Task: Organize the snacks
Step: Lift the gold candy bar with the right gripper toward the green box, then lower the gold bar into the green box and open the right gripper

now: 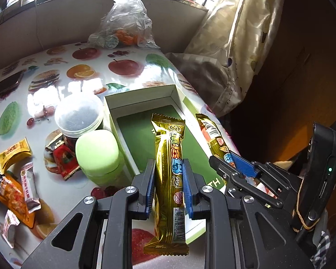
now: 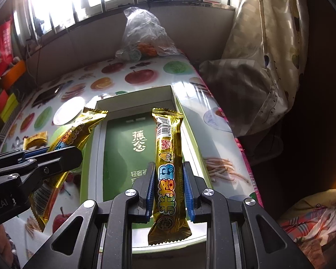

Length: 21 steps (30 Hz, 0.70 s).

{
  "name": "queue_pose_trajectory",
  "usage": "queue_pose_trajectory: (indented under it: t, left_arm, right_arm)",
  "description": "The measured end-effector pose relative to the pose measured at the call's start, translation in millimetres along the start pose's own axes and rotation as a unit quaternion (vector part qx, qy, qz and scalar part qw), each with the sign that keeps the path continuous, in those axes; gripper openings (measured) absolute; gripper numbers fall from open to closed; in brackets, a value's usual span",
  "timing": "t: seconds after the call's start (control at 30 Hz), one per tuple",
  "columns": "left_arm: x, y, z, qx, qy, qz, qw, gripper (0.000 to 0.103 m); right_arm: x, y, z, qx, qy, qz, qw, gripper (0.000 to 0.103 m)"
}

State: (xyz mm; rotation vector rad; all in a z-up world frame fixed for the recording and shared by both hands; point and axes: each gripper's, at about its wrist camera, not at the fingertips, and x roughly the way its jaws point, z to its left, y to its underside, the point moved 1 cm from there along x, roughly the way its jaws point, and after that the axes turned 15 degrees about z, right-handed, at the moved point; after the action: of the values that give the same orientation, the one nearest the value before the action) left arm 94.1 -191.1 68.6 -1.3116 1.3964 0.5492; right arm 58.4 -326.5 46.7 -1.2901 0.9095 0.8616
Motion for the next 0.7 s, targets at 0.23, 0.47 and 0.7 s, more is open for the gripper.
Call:
queue_pose_trajectory:
  t: [0.23,0.47,0.7]
  left_arm:
    - [30,-5,-4,-0.012,0.001,0.032,0.9994,0.023]
    - [41,-6,-5,-0.015,-0.002,0.041,0.9990,0.023]
    - [50,-6,-5,-0.021,-0.003,0.051,0.9985,0.023]
  right_arm:
    - [15,1,-10,-0.003,-0.006,0.012,1.000,0.022]
    - [25,0,-10,-0.013,-0.004,0.016,1.000,0.022]
    - [31,2,-13,-0.016,-0.005,0.021,1.000,0.023]
